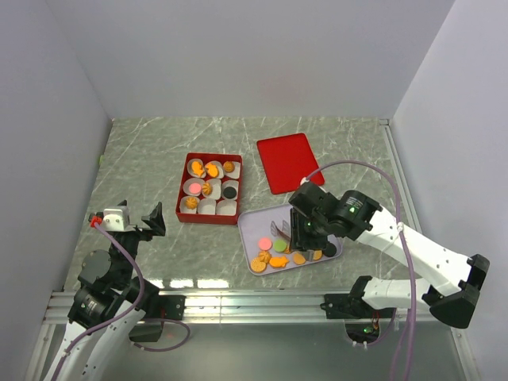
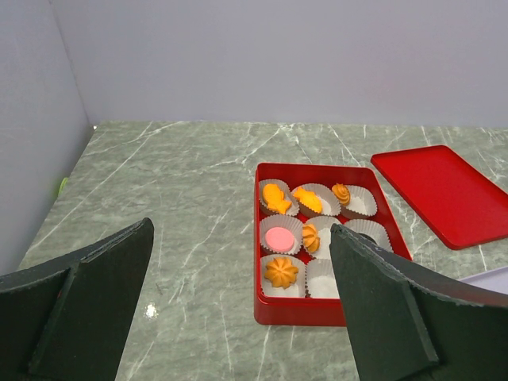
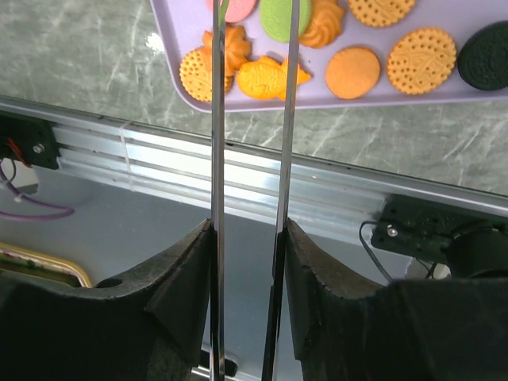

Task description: Pack the cookies

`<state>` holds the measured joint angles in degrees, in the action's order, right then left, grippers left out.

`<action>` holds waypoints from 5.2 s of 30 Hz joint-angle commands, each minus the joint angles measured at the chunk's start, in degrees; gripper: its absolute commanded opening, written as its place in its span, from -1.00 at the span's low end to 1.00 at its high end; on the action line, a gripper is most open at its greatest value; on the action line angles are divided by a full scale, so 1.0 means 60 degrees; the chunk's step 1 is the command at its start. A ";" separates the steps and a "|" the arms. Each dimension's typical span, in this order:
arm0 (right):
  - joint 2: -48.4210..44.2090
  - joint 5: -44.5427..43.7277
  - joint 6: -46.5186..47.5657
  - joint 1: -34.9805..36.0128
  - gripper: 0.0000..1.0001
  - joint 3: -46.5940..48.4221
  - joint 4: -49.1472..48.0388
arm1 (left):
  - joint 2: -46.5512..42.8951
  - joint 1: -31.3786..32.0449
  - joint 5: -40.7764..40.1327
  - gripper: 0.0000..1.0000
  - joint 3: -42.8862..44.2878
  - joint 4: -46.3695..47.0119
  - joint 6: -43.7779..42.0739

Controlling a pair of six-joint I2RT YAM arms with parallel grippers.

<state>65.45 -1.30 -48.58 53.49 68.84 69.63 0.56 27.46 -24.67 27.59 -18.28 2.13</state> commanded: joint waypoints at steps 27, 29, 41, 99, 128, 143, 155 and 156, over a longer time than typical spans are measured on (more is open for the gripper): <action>-0.0333 0.0466 -0.0254 0.0064 -0.09 -0.1220 -0.0603 | -0.0283 0.0022 0.0156 0.99 0.0030 0.0205 -0.0165; -0.0274 0.0495 -0.0195 0.0093 -0.09 -0.1131 -0.0589 | -0.0283 0.0008 0.0127 0.99 0.0030 0.0205 -0.0165; -0.0142 0.0700 -0.0136 0.0093 -0.29 -0.1014 -0.0706 | -0.0327 0.0008 0.0112 0.99 0.0030 0.0205 -0.0165; 0.0605 0.0376 -0.0268 0.0107 -0.09 -0.0678 -0.0530 | -0.0401 0.0008 0.0200 0.99 0.0030 0.0176 -0.0180; 0.1717 -0.0457 0.0317 0.0093 -0.44 0.2644 0.0495 | -0.0444 0.0022 0.0244 0.99 0.0030 0.0161 -0.0194; 0.5408 -0.0033 0.1094 0.0108 -0.46 0.7654 0.0379 | -0.0445 0.0008 0.0215 0.99 0.0015 0.0161 -0.0194; 0.7533 0.0934 0.1328 0.0107 -0.46 0.9167 -0.0383 | -0.0401 0.0022 0.0273 0.99 -0.0014 0.0205 -0.0238; 0.7664 0.0993 0.1343 0.0108 -0.46 0.9152 -0.0427 | -0.0401 0.0022 0.0288 0.99 -0.0014 0.0191 -0.0238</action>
<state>110.37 2.94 -41.56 53.76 121.16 69.34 0.58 27.46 -23.83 27.59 -18.31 2.09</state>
